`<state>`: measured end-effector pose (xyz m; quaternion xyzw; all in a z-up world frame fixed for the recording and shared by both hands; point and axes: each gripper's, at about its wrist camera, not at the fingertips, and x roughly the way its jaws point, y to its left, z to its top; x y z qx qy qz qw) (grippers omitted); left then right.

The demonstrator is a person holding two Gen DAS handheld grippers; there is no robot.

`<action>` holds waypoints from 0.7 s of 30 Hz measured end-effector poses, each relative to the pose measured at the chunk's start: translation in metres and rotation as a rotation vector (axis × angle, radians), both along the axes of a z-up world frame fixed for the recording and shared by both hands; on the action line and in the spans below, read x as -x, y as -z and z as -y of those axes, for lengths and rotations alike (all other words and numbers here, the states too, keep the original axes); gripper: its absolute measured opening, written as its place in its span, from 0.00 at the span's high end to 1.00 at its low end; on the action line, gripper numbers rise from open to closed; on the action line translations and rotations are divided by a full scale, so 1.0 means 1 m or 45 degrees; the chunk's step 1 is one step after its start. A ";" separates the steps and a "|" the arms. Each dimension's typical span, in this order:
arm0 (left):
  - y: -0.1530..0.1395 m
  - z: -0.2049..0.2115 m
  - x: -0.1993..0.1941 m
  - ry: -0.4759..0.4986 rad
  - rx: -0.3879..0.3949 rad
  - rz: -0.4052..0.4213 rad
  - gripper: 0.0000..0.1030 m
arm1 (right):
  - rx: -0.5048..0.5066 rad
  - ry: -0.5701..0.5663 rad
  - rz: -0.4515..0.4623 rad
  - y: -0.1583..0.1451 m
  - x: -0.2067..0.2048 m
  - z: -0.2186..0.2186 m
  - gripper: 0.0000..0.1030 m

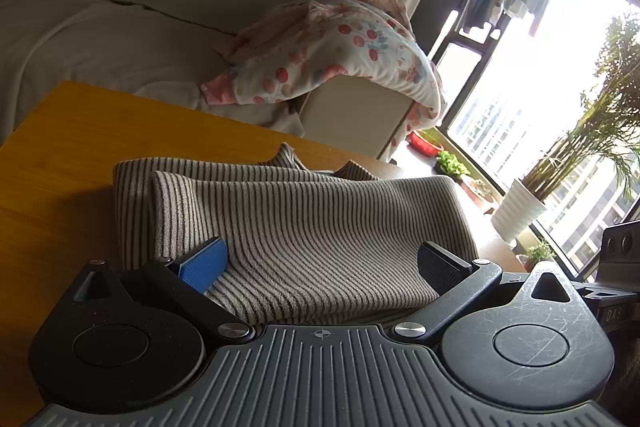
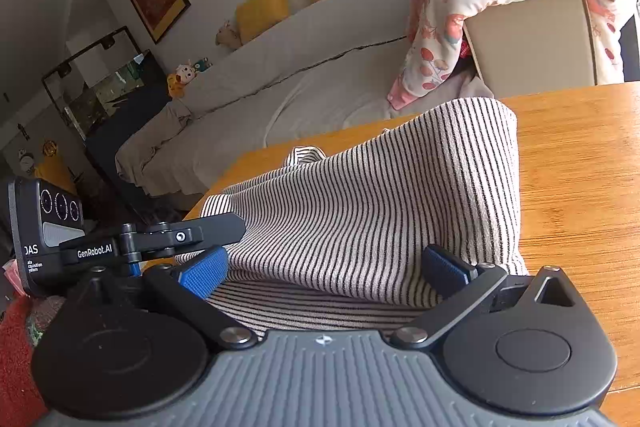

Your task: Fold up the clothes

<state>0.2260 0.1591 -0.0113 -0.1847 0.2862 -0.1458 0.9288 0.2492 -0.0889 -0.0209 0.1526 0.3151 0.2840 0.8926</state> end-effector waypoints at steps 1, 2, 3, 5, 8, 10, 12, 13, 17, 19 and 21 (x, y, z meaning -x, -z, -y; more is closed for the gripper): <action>0.000 0.000 0.000 0.000 0.001 0.001 0.00 | 0.007 0.001 0.003 0.000 0.001 -0.001 0.00; 0.000 -0.001 0.000 0.000 0.005 0.001 0.00 | 0.010 0.002 0.004 0.000 0.001 -0.001 0.00; 0.000 -0.001 0.000 0.000 0.008 0.002 0.00 | 0.010 0.003 0.004 0.000 0.001 -0.001 0.00; 0.001 -0.001 0.000 0.000 0.009 0.002 0.00 | 0.007 0.003 0.004 0.000 0.001 -0.001 0.00; 0.000 0.001 -0.002 0.001 -0.002 -0.002 0.00 | 0.001 0.003 0.001 0.000 -0.001 0.000 0.00; 0.000 0.001 -0.002 0.001 -0.008 -0.001 0.00 | -0.007 0.003 -0.003 0.000 -0.002 0.001 0.00; 0.000 0.000 -0.001 0.000 0.001 0.000 0.00 | -0.005 0.003 -0.006 0.000 -0.003 0.000 0.00; 0.001 -0.001 -0.001 -0.002 0.012 0.002 0.00 | 0.003 0.005 -0.003 0.000 -0.002 -0.001 0.00; 0.000 0.002 -0.002 -0.018 -0.003 0.002 0.00 | 0.019 0.038 0.016 -0.001 0.002 -0.001 0.00; -0.001 0.006 0.000 -0.021 -0.038 0.004 0.00 | 0.031 0.041 0.017 -0.001 0.002 -0.002 0.00; -0.002 0.007 0.003 -0.028 -0.048 0.000 0.00 | 0.034 0.037 0.015 -0.001 0.002 -0.002 0.00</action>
